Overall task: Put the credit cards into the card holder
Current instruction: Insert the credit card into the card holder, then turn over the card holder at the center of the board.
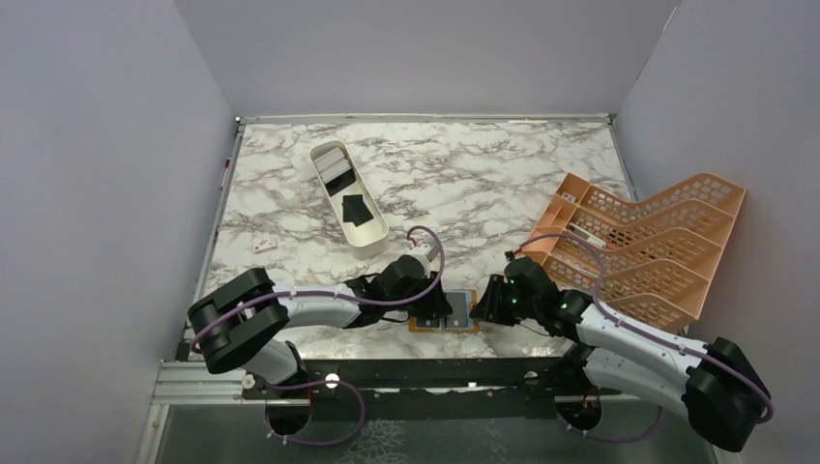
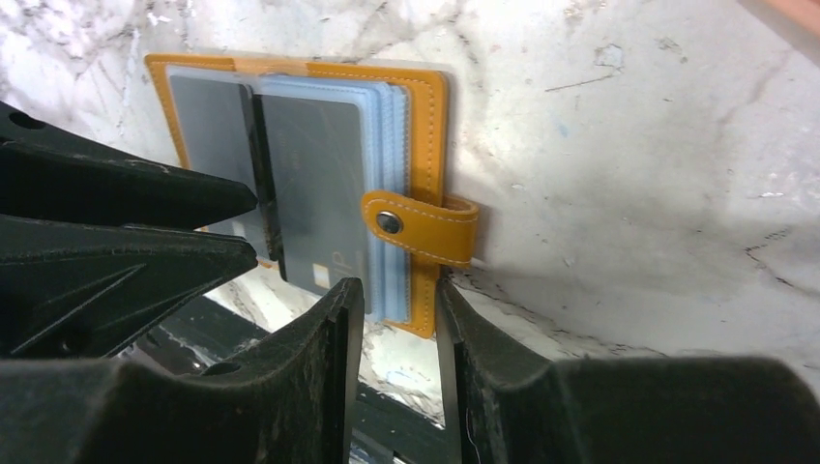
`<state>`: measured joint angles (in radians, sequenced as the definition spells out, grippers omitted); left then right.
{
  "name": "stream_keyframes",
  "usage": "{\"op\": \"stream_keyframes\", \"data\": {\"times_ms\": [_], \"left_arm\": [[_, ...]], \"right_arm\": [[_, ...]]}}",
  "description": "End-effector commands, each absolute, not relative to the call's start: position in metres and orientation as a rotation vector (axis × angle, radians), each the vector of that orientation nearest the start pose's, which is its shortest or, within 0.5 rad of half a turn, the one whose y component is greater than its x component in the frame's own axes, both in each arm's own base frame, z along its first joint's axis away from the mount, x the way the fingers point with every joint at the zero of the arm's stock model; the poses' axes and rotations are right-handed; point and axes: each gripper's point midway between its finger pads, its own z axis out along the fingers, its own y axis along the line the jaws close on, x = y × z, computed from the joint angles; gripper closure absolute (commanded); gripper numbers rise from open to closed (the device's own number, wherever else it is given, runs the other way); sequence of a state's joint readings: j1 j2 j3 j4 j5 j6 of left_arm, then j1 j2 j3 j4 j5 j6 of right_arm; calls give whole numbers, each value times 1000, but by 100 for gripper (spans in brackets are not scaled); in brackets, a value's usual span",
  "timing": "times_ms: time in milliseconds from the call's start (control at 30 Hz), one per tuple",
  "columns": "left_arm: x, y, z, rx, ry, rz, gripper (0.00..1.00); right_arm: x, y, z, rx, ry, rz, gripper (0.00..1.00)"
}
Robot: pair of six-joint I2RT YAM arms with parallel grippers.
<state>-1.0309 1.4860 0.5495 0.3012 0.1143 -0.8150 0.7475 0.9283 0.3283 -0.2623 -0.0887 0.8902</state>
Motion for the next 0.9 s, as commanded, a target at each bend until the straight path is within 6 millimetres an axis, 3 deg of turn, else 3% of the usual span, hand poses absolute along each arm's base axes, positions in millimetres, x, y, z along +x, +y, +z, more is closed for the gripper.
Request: {"op": "stream_keyframes", "data": {"times_ms": [0,200,400,867], "left_arm": [[154,-339,63,306,2397,-1032,63],[158,-327,62,284,2401,-969,80],[158,-333,55,292,2409,-1018,98],[155,-336,41,292,2445,-1065,100]], "right_arm": [[143,216,54,111,2552,935,61],[142,228,62,96,2515,1038,58],[142,231,52,109,2541,1044,55],[145,234,36,119,2574,1021,55]]}}
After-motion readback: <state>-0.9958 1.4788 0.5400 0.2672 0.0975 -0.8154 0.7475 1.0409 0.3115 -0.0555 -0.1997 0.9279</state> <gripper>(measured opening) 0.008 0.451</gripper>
